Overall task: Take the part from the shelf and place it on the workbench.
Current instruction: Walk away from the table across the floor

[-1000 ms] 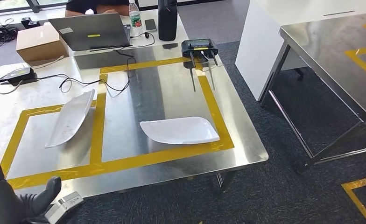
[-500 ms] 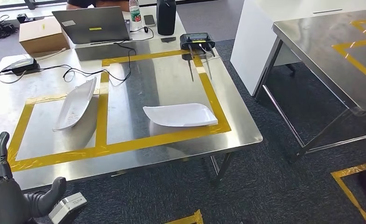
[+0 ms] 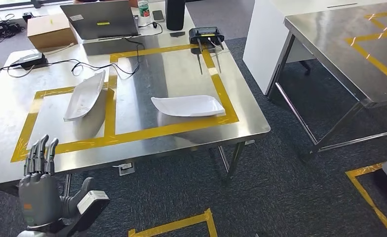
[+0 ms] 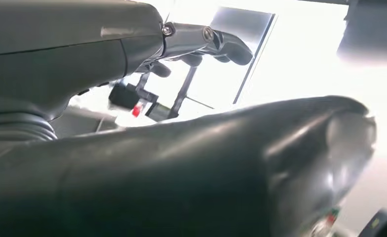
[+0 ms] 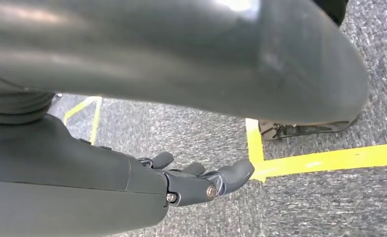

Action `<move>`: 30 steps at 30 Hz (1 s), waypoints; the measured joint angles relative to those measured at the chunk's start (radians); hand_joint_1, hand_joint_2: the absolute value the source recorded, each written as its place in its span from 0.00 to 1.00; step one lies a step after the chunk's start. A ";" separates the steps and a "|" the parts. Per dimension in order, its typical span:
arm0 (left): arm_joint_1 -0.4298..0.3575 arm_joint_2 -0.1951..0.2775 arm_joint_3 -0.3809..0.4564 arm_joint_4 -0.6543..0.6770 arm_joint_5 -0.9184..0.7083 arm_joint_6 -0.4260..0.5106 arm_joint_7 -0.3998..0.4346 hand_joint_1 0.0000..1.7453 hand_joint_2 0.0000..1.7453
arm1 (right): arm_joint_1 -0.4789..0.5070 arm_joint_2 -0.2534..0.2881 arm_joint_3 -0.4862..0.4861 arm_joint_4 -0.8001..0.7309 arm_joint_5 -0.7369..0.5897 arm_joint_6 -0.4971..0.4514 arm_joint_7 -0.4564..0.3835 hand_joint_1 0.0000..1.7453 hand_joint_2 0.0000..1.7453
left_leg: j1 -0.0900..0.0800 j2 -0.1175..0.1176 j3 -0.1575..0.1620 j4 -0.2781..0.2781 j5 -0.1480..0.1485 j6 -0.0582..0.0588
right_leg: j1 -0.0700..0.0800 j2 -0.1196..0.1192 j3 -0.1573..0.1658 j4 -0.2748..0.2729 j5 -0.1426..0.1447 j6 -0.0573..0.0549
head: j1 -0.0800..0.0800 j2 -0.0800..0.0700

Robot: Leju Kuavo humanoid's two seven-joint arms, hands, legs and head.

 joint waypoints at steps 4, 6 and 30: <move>-0.069 -0.031 0.098 0.386 0.080 0.026 -0.053 0.00 0.00 | -0.001 0.000 0.000 0.000 0.011 0.000 0.003 0.00 0.00 | -0.006 0.004 -0.022 -0.020 0.029 0.046 | -0.008 0.005 -0.008 0.007 -0.007 0.027 | -0.003 0.000; -0.103 -0.038 0.159 0.604 0.109 0.071 -0.082 0.00 0.00 | 0.000 0.001 0.000 0.000 0.016 0.002 0.008 0.00 0.00 | -0.007 0.012 -0.050 -0.021 0.054 0.061 | -0.005 0.007 -0.035 0.094 -0.108 0.029 | -0.002 0.000; -0.146 -0.007 0.720 1.380 0.356 -0.276 0.181 0.00 0.00 | -0.002 -0.005 -0.001 -0.003 0.065 0.006 0.045 0.00 1.00 | 0.013 0.002 -0.017 0.037 0.005 -0.020 | 0.002 -0.010 0.004 0.007 -0.012 0.002 | -0.001 0.000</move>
